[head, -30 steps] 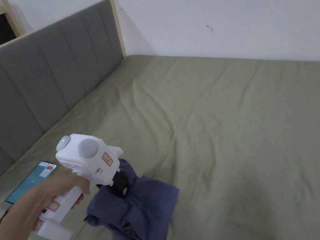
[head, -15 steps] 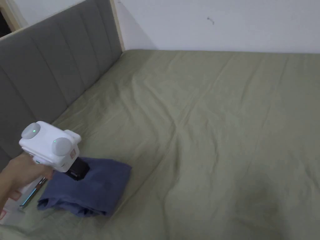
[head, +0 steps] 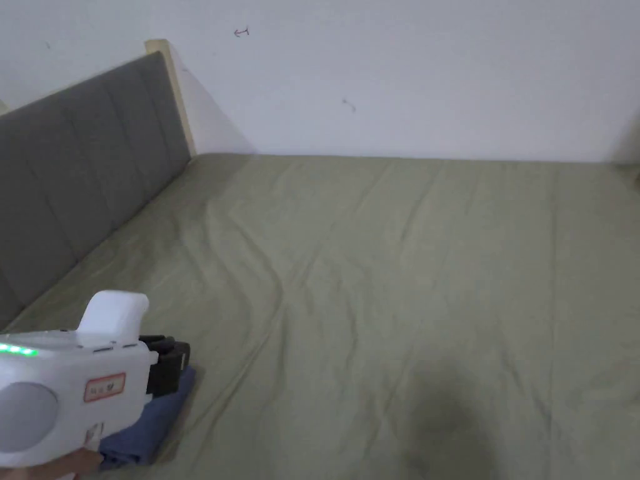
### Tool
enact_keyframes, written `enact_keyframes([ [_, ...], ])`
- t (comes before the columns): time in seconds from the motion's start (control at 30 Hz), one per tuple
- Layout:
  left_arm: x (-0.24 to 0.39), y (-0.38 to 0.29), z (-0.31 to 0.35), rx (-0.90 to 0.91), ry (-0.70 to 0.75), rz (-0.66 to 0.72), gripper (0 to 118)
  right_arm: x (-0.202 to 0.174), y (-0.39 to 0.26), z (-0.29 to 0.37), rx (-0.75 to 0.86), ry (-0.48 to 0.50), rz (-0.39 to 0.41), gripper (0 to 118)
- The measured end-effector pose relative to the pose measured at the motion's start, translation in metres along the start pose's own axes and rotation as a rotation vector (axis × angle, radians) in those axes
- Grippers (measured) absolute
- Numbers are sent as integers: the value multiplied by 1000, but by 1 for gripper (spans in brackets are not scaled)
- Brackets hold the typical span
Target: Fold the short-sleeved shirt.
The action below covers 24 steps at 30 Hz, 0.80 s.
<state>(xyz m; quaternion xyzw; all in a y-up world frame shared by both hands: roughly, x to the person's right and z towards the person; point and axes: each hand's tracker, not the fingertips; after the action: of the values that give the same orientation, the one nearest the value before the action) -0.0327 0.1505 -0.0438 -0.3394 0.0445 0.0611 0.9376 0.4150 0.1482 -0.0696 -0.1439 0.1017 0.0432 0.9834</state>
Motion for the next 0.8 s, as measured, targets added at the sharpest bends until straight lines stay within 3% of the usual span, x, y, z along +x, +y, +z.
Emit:
enact_keyframes([
  [0.07,40,-2,22,102,-54,79,0,10,4,4,14,2,-9,0],
  [0.13,75,1,30,208,-111,1,0,17,9,7,34,4,-4,0],
  [0.27,146,5,51,378,45,2,0,29,18,13,101,-24,32,0],
  [0.43,189,0,63,461,11,22,0,43,26,24,123,-43,-28,0],
  [0.63,207,-10,64,534,106,16,0,46,31,32,148,-50,-10,0],
  [0.67,208,-10,66,539,117,-4,7,47,32,33,150,-42,-29,0],
  [0.7,208,-11,68,548,103,-13,23,47,33,34,152,-39,-39,0],
  [0.73,207,-8,70,554,85,-28,58,46,35,34,149,-43,-39,3],
  [0.77,208,-6,72,542,70,-43,85,45,36,34,146,-43,-37,7],
  [0.8,209,-4,72,537,70,-41,105,45,36,34,141,-36,-32,12],
])
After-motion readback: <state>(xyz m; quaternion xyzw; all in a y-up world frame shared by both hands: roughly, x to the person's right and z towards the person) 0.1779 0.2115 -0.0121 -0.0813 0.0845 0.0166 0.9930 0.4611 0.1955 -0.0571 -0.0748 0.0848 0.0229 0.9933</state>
